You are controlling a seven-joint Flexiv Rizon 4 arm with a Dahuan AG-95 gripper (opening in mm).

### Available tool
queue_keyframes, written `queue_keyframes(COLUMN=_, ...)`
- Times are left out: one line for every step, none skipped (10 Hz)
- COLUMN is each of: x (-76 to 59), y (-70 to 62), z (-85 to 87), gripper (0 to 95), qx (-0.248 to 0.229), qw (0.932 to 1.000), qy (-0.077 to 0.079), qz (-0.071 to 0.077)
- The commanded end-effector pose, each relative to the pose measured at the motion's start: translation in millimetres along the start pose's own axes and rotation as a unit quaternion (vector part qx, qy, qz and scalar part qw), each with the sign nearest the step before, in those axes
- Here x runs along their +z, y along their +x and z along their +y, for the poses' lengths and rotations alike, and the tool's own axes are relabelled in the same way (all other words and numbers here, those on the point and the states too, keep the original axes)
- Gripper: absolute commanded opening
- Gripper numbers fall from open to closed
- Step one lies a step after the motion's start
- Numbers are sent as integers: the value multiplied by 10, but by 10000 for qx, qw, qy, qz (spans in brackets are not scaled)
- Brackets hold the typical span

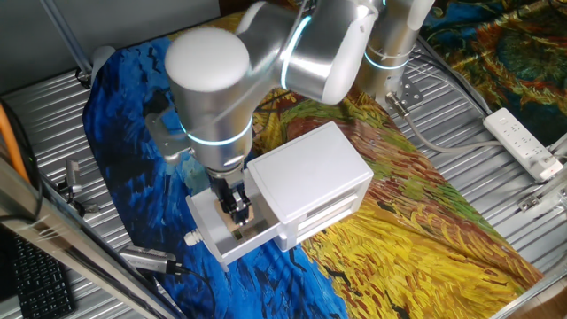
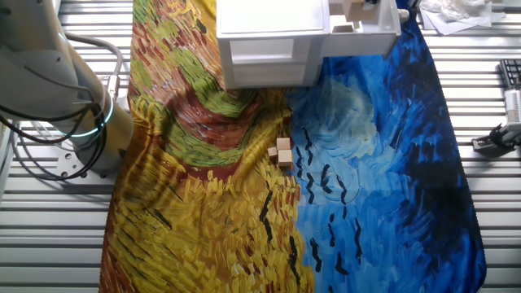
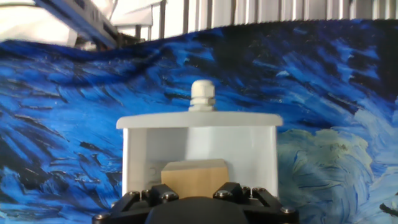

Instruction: Take something out of a drawer

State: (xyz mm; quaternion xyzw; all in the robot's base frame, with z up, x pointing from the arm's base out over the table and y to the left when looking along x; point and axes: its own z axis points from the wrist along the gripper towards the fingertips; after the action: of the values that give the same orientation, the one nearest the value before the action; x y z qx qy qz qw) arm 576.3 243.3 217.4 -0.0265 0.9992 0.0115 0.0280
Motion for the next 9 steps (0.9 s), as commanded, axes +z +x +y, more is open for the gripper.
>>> queue_keyframes(x=-150, y=5, z=-71, gripper=0, qx=-22, qw=10000, qy=-50, qz=12)
queue_keyframes(x=-224, y=12, z=-106, gripper=0, qx=-65, qw=10000, qy=-39, qz=21)
queue_keyframes(x=-298, y=20, z=-147, gripper=0, qx=-84, qw=9999, qy=-50, qz=26)
queue_keyframes(x=-386, y=30, z=-207, gripper=0, qx=-103, qw=9999, qy=-64, qz=30)
queue_keyframes(x=-446, y=37, z=-266, gripper=0, qx=-101, qw=9999, qy=-76, qz=32)
queue_keyframes(x=-491, y=42, z=-348, gripper=0, qx=-133, qw=9999, qy=-71, qz=40)
queue_keyframes(x=-554, y=47, z=-487, gripper=0, qx=-160, qw=9998, qy=-95, qz=53)
queue_keyframes(x=-593, y=62, z=-609, gripper=0, qx=-163, qw=9998, qy=-119, qz=51)
queue_keyframes(x=-614, y=83, z=-697, gripper=0, qx=-162, qw=9998, qy=-128, qz=50)
